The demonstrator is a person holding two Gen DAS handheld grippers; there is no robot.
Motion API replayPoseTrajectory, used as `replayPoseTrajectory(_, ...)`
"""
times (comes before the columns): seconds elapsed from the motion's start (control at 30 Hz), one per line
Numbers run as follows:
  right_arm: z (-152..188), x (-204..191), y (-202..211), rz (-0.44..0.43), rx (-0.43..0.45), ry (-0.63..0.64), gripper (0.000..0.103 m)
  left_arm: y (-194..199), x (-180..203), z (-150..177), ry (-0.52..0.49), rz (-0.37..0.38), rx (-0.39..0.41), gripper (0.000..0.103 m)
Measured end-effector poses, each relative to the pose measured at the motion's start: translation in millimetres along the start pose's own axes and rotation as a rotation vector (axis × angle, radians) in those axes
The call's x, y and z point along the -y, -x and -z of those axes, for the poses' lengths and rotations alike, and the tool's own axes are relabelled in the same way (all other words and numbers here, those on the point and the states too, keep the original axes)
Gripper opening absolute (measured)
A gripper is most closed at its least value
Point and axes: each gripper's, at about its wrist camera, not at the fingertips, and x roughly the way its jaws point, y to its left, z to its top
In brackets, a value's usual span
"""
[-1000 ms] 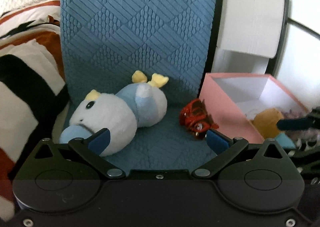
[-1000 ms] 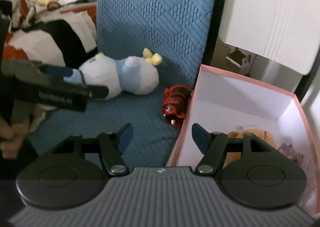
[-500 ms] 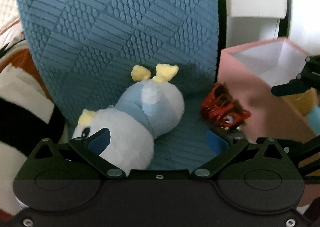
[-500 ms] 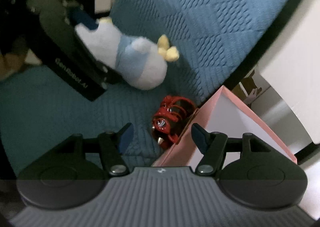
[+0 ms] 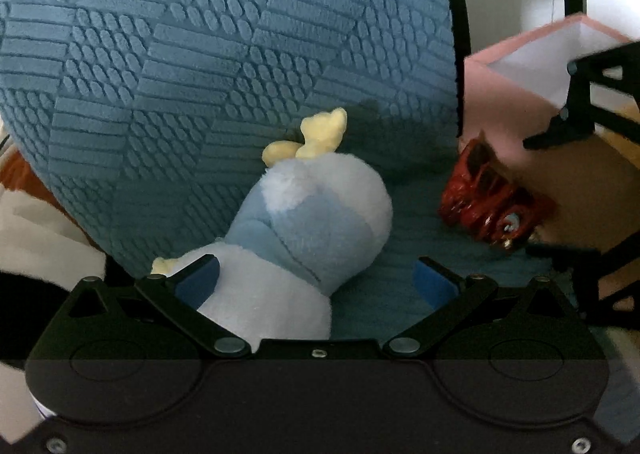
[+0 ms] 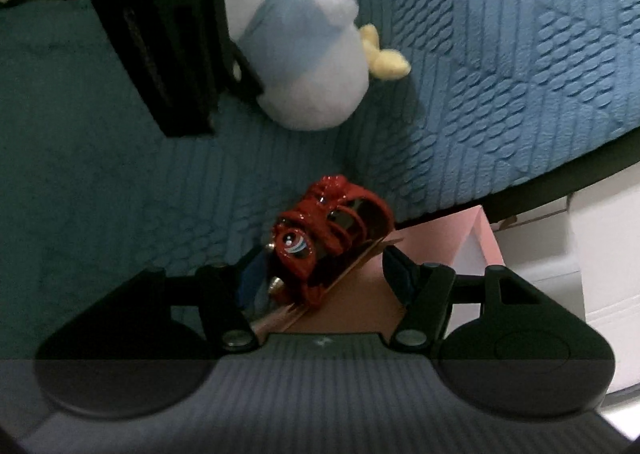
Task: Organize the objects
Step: 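Reach the left tool toward the white-blue plush while the right tool approaches the red toy, then close the left tool on the white-blue plush while the right tool grasps the red toy, then lift the white-blue plush with the left tool while the right tool lifts the red toy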
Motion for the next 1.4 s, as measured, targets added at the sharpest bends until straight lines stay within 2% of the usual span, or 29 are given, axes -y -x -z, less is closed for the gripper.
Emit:
replayPoseTrajectory(0.13, -5.5, -3.4, -7.1, -0.005, -0.010, 0.065, 0.066, -8.4, -3.1, 1.1, -0.065, -0.023, -0.008, 0.103)
replayPoseTrajectory(0.3, -13.1, -16.7, -21.7, -0.017, -0.087, 0.206, 0.066, -19.2, -2.4, 2.6, -0.145, -0.066, -0.022, 0.103)
replayPoseTrajectory(0.6, -16.2, -24.7, -37.7, 0.005, -0.170, 0.279, 0.066, -53.8, 7.7, 12.3, -0.341, -0.276, -0.098, 0.103)
replayPoseTrajectory(0.8, -11.4, -41.0, -44.3, 0.044, -0.189, 0.430, 0.065, -67.4, 6.4, 17.1, -0.396, -0.372, -0.140, 0.102)
replayPoseTrajectory(0.93, -8.2, -48.6, -46.9, 0.062, -0.206, 0.498, 0.065, -67.7, 4.7, 18.8, -0.419, -0.391, -0.144, 0.101)
replayPoseTrajectory(1.2, -8.0, -51.1, -49.1, 0.075, -0.230, 0.515, 0.060, -54.0, -4.7, 11.0, -0.347, -0.373, -0.133, 0.091)
replayPoseTrajectory(1.23, -9.0, -50.4, -48.5, 0.070, -0.230, 0.510, 0.056, -51.0, -4.8, 9.7, -0.339, -0.368, -0.132, 0.091)
replayPoseTrajectory(1.4, -16.0, -44.0, -38.9, 0.016, -0.228, 0.445, 0.055, -26.9, -9.2, 4.1, -0.255, -0.297, -0.113, 0.088)
